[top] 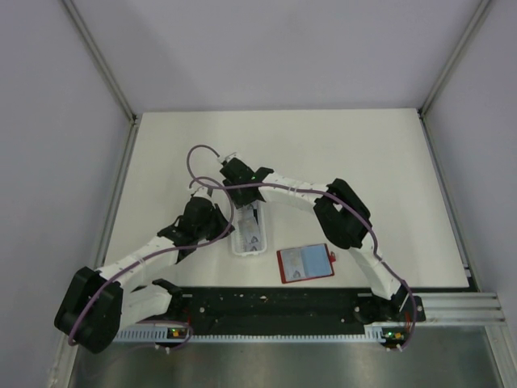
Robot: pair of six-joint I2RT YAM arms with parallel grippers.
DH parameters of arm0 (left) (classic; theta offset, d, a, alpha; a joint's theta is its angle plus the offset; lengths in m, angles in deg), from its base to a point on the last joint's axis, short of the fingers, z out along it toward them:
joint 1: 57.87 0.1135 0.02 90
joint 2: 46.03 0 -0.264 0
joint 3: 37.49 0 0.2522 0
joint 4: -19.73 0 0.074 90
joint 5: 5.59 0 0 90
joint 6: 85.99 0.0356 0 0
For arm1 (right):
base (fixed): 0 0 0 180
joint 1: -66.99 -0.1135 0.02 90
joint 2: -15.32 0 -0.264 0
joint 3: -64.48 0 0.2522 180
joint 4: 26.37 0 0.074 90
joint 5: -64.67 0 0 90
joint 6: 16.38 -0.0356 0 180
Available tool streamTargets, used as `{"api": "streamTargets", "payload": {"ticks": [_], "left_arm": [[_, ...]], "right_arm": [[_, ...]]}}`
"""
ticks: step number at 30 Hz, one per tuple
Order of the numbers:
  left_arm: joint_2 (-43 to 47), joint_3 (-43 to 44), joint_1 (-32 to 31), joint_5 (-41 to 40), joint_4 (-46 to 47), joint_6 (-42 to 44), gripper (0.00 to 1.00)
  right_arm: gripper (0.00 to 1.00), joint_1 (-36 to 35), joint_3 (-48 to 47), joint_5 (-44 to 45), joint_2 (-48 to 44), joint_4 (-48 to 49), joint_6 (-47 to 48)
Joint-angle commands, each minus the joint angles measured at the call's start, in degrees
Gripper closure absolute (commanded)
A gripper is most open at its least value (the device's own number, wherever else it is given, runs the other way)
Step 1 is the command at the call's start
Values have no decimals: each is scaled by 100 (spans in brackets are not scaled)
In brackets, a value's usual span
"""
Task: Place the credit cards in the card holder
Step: Pick up the credit card from the storage box.
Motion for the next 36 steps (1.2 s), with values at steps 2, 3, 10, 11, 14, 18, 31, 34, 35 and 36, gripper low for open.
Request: {"api": "streamTargets", "payload": {"ticks": [2, 3, 10, 11, 14, 18, 31, 34, 35, 36], "left_arm": [[51, 93, 21, -41, -23, 36, 93], [69, 93, 13, -42, -32, 45, 93], [113, 93, 13, -86, -84, 36, 94], [122, 93, 13, -94, -84, 36, 95], [139, 84, 13, -94, -102, 36, 96], [157, 76, 13, -112, -111, 27, 97], [131, 49, 13, -112, -84, 18, 99], [104, 49, 13, -77, -67, 27, 99], [96, 58, 13, -77, -58, 27, 99], [87, 58, 13, -59, -58, 27, 100]], "right_arm": [[55, -36, -263, 156, 211, -353, -12], [59, -45, -255, 183, 211, -362, -12], [82, -19, -184, 262, 132, -388, -91], [84, -1, -158, 271, 97, -388, -109], [91, 17, -114, 323, -43, -388, -135], [96, 34, -70, 385, -149, -388, -109], [100, 96, 281, 263, -641, -336, -126], [99, 113, 448, -62, -843, -213, -74], [98, 113, 492, -176, -948, -177, -65], [95, 105, 536, -256, -1001, -151, -47]]}}
